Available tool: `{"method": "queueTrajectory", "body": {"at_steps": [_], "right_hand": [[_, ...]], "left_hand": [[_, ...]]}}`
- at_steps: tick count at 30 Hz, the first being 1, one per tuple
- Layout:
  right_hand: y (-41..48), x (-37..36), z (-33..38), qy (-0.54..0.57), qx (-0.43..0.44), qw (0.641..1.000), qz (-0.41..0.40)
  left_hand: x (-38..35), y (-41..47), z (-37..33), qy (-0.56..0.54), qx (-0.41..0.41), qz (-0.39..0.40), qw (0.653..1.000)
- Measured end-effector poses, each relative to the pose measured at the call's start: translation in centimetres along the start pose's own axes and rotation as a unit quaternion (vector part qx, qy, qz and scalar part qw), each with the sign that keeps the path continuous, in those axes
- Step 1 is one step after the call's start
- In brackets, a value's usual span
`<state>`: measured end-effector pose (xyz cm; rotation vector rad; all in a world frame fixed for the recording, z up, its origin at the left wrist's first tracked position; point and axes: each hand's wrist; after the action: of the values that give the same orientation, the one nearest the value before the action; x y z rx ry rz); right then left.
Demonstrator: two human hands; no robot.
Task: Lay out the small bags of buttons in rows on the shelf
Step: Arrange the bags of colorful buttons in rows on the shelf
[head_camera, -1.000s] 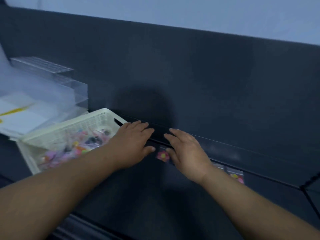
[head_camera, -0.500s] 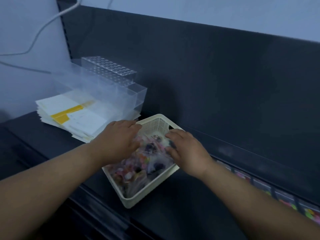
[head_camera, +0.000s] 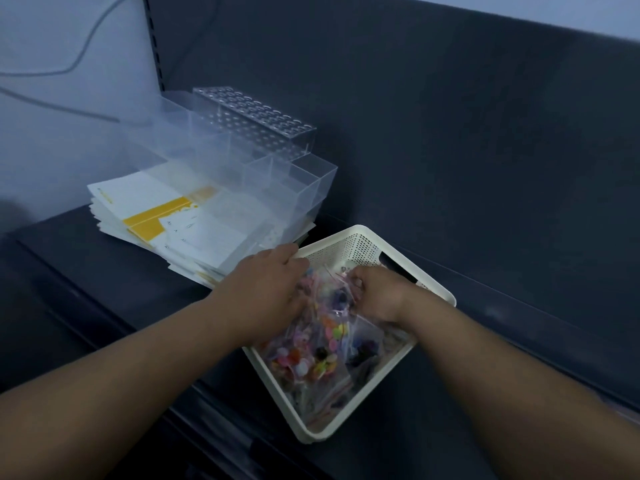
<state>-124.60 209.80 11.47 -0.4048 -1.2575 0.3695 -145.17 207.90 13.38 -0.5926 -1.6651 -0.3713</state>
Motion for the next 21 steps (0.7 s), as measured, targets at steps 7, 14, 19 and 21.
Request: {"method": "queueTrajectory", "body": {"at_steps": [7, 14, 19, 21], "right_hand": [[-0.6, 0.7, -0.5, 0.301, 0.077, 0.950, -0.039], [-2.0, 2.6, -1.0, 0.483, 0.081, 0.872, 0.013], [-3.4, 3.2, -0.8, 0.464, 0.122, 0.868, 0.127], [-3.6, 3.2, -0.8, 0.414, 0.113, 0.891, 0.149]], "left_hand": [[-0.1, 0.0, 0.2, -0.016, -0.008, -0.009, 1.000], [0.2, 0.2, 0.3, -0.053, -0.015, -0.039, 0.998], [1.1, 0.8, -0.7, -0.125, -0.018, -0.088, 0.988], [1.3, 0.9, -0.7, -0.159, -0.005, -0.075, 0.984]]}}
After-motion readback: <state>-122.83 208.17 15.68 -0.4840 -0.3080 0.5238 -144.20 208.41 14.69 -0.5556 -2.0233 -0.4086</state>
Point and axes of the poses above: each hand's wrist, its own y-axis towards the middle knuckle, its own x-axis out of the back of the hand, z = x × y, and after that the axes turned 9 degrees about z, right-handed
